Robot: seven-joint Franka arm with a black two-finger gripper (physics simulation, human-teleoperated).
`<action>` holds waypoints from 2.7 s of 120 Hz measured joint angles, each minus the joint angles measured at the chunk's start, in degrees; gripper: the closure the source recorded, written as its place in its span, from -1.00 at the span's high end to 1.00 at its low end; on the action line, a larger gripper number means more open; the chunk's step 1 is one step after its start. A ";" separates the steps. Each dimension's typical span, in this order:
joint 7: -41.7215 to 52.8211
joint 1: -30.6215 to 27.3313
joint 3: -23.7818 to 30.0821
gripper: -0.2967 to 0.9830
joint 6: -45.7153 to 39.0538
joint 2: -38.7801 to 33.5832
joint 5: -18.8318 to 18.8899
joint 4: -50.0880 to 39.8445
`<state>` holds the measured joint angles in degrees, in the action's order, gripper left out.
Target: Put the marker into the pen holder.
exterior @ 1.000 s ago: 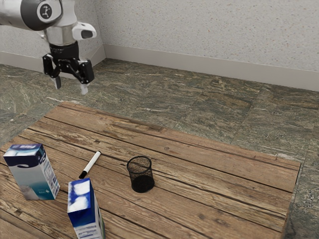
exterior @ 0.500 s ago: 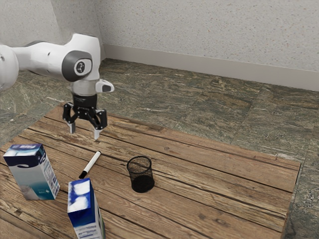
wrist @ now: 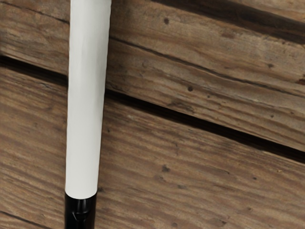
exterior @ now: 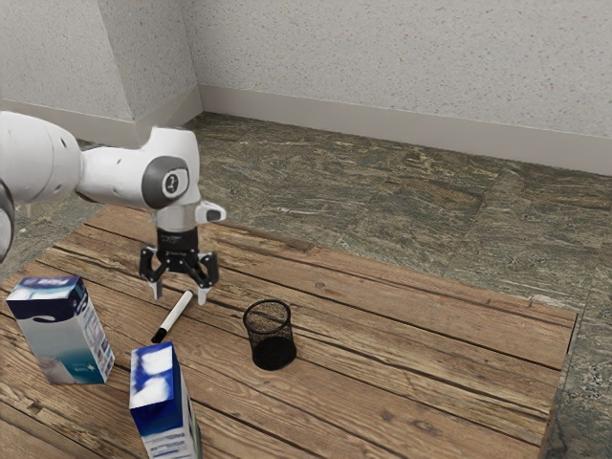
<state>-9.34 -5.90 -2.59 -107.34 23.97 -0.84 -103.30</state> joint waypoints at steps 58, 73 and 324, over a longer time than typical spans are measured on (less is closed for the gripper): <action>5.89 -2.51 -1.27 0.54 -3.38 9.31 -1.70 6.74; 7.92 -2.54 -1.52 0.54 -4.00 9.73 -1.74 6.86; -9.35 7.04 13.36 -0.64 -41.91 -26.83 19.36 -25.81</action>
<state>-18.69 1.14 10.77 -149.26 -2.85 18.52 -129.11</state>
